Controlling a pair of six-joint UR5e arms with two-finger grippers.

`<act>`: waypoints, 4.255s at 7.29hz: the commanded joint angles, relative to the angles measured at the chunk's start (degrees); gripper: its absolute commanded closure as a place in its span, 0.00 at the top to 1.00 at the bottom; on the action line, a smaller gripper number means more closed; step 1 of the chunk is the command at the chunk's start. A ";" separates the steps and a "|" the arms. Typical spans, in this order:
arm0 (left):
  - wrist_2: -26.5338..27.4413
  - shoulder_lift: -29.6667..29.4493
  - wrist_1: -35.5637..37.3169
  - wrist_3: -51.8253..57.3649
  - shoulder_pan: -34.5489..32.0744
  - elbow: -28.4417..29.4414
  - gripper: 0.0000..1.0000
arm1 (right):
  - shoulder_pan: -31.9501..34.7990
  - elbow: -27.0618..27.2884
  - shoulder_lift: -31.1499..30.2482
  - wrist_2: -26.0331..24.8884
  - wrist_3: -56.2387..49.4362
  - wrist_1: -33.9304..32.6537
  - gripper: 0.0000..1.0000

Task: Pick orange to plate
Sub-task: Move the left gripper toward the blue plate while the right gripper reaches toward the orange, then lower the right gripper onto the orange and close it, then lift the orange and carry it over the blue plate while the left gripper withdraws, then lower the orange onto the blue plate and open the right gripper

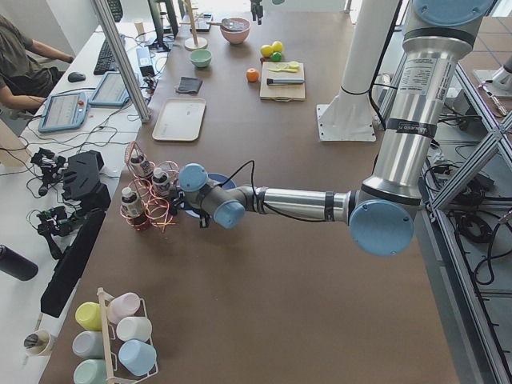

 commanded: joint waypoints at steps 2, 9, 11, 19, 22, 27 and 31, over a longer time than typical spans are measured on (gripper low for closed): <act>13.69 -5.78 0.64 -27.53 19.09 -10.60 0.00 | -9.67 4.31 5.72 -2.31 18.86 0.07 0.98; 34.82 -17.16 3.46 -38.49 40.06 -9.90 0.00 | -29.72 4.06 16.45 -20.65 42.02 -0.02 0.98; 36.33 -17.60 3.46 -38.49 41.30 -9.37 0.00 | -32.19 2.58 17.15 -23.49 42.12 -0.02 0.98; 36.42 -17.16 3.46 -38.32 41.21 -9.55 0.61 | -34.75 -1.30 19.00 -25.61 42.21 1.92 0.37; 33.28 -12.89 3.46 -37.36 36.76 -14.17 0.61 | -33.69 -0.51 24.78 -24.20 44.64 0.60 0.00; 15.15 2.07 3.37 -12.78 17.41 -17.37 0.61 | -47.38 -6.54 45.42 -33.49 66.96 -5.03 0.00; 14.01 3.67 3.46 -11.69 15.72 -17.45 0.63 | -50.39 -10.17 46.43 -36.24 67.52 -4.24 0.00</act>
